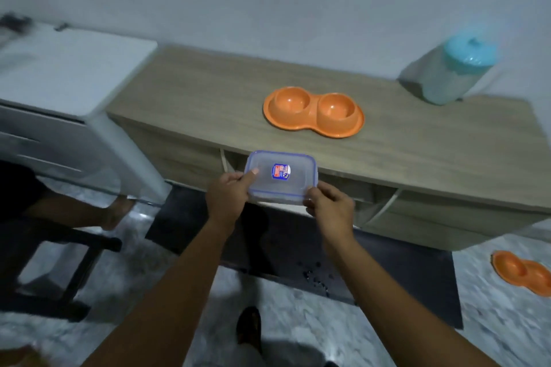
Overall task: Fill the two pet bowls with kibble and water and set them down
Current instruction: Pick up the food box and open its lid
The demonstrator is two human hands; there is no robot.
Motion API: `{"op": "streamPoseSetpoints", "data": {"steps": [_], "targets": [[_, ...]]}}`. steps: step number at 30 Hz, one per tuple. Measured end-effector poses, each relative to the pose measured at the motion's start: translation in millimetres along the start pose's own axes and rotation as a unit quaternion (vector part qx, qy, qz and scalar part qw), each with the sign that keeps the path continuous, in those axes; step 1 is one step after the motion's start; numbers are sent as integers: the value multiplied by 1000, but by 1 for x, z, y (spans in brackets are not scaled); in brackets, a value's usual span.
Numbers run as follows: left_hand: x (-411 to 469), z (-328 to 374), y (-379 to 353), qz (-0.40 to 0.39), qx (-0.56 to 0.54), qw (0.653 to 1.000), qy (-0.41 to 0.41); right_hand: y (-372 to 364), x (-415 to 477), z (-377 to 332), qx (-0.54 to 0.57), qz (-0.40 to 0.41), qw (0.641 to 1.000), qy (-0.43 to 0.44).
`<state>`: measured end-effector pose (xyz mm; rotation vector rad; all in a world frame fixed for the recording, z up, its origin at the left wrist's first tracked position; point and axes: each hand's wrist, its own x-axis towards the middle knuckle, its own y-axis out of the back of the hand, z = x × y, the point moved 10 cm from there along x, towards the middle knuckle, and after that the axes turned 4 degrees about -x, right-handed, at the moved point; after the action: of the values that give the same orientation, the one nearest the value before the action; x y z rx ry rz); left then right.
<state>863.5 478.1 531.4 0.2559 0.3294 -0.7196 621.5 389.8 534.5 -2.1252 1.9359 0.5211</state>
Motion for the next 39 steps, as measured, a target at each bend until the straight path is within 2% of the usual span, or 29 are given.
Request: {"op": "streamPoseSetpoints", "data": {"steps": [4,6,9,12,17,22,26,30,34,37,39], "targets": [[-4,62,-6,-30,-15,999,-8,-7,-3,-65,21,-58,998,18],[11,80,-15,-84,-27,996,19,-20,6,-85,-16,-97,995,3],[55,105,-11,-120,-51,990,53,-48,32,-102,-59,-130,989,-25],[108,115,-11,-168,-32,982,80,-77,63,-104,-39,-104,993,-48],[184,120,-10,-232,-81,957,155,-147,105,-90,32,-92,986,-135],[241,118,-6,-254,-74,944,197,-198,127,-82,139,-62,965,-213],[262,116,-8,-261,-59,940,213,-209,141,-83,136,-18,968,-209],[294,119,3,-214,-53,957,187,-213,153,-96,93,29,981,-167],[314,129,12,-211,11,969,130,-216,162,-100,57,79,988,-121],[321,162,18,-141,131,981,8,-214,166,-100,72,113,986,-99],[318,190,7,-134,203,966,-89,-213,159,-95,55,131,986,-89]]}}
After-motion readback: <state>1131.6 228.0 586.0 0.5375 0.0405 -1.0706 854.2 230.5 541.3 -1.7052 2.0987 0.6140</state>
